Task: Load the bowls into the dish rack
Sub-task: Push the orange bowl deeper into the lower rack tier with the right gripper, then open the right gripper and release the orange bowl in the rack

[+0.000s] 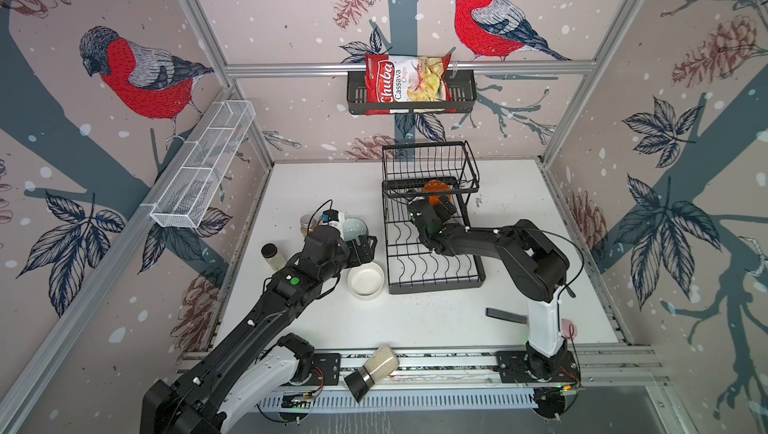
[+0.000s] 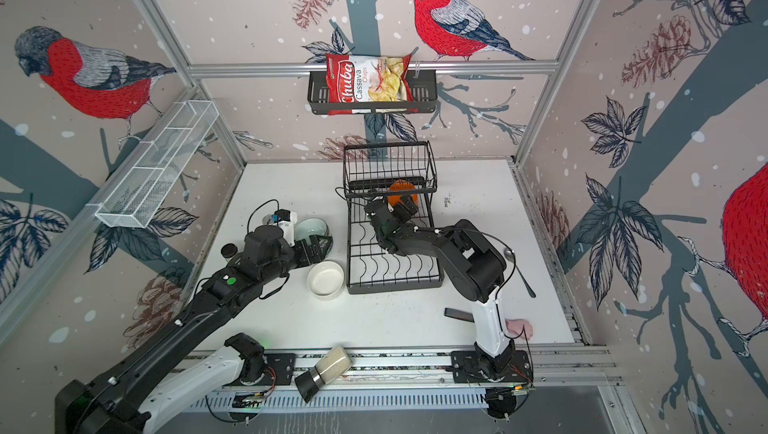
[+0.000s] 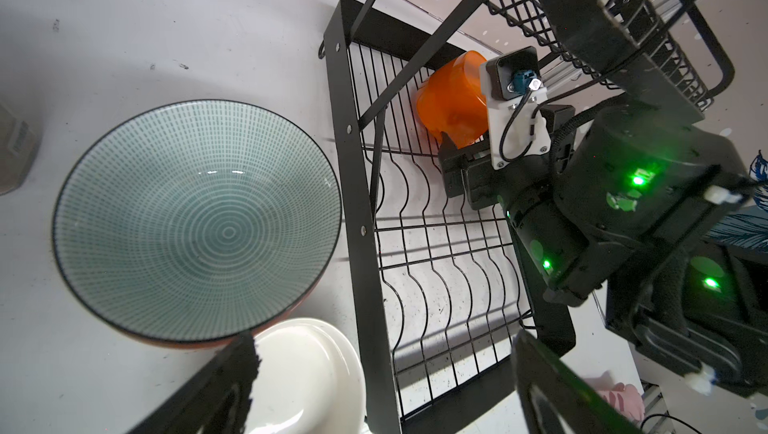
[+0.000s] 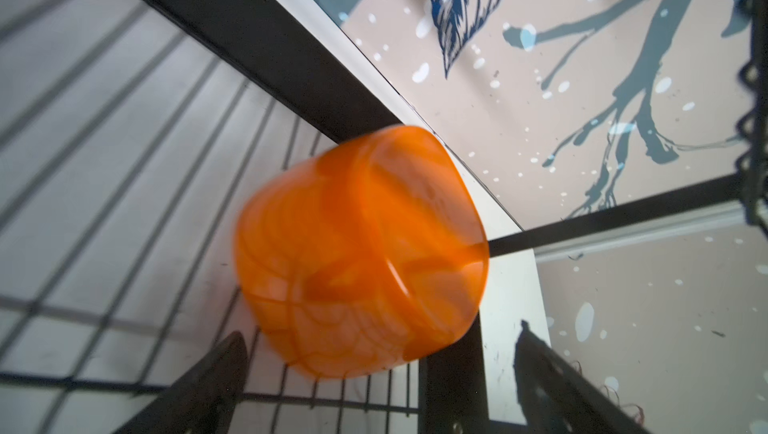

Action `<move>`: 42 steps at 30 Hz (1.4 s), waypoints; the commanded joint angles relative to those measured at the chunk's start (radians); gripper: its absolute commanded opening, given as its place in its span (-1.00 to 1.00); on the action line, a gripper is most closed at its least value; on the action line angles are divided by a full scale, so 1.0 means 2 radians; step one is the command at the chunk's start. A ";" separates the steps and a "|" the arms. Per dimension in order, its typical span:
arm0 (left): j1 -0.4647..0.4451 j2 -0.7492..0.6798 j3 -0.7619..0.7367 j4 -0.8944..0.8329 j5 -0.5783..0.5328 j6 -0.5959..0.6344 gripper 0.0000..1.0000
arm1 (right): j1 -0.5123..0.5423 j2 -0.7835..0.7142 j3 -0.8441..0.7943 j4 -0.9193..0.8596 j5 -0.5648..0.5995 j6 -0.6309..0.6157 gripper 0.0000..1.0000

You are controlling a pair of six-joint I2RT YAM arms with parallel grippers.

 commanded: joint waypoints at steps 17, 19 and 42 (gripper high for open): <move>0.001 -0.011 0.023 -0.047 -0.034 -0.016 0.90 | 0.053 -0.116 -0.030 -0.166 -0.101 0.225 0.99; 0.001 -0.009 0.031 -0.060 -0.038 -0.022 0.90 | 0.053 -0.132 -0.031 -0.191 -0.121 0.248 0.99; 0.001 0.005 0.034 -0.081 -0.045 -0.027 0.90 | 0.069 -0.149 -0.080 -0.203 -0.207 0.309 0.99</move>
